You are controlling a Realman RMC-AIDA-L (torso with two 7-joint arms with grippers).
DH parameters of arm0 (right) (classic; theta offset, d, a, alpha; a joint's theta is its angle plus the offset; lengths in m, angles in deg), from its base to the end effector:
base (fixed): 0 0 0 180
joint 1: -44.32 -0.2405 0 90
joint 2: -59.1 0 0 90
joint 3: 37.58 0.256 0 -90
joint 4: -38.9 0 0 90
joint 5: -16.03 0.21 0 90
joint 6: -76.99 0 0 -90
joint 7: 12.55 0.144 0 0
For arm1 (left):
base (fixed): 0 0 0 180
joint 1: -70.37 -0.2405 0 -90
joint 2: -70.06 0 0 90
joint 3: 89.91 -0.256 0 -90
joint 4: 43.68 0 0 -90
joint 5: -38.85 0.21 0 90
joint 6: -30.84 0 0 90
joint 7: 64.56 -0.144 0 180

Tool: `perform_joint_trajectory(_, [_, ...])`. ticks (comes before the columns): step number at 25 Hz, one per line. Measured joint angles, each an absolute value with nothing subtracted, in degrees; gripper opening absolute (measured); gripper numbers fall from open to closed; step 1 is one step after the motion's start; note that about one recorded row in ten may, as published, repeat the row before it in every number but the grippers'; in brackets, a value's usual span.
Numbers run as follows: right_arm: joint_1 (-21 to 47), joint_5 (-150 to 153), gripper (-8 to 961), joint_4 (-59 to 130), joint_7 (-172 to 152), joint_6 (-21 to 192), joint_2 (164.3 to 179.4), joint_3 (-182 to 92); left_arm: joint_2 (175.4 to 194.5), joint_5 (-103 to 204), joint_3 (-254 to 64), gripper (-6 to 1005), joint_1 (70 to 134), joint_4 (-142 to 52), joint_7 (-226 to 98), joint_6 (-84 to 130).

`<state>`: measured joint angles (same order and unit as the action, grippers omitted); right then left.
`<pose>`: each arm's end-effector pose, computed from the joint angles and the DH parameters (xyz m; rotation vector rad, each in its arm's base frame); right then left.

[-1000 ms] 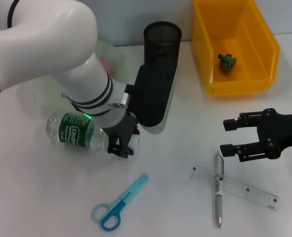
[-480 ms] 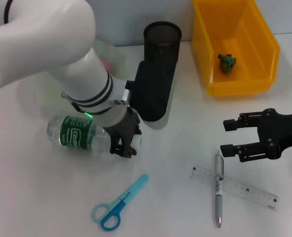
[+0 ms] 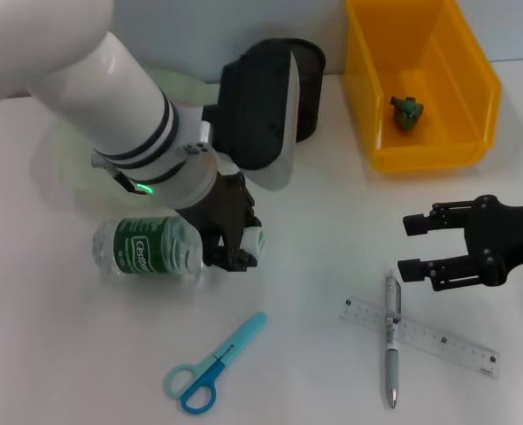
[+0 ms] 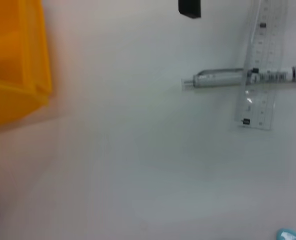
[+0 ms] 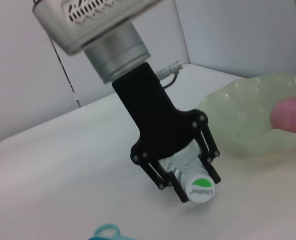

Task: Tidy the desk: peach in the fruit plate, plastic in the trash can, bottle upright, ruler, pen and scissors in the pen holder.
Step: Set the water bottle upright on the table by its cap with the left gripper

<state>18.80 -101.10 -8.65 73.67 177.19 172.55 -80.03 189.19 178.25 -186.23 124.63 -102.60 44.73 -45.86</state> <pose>0.2815 0.3067 0.0546 -2.8454 0.6330 0.5323 -0.0951 0.3758 -0.0835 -2.9488 0.4441 0.6796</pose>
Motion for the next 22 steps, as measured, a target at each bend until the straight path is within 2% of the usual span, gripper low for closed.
perform_joint_trajectory(22, [18.8, -101.1, 758, -8.6, 73.4, 177.3, 172.44, -79.4, 188.62, 176.1, -166.2, 440, 121.7, -107.1, 44.7, -55.7])
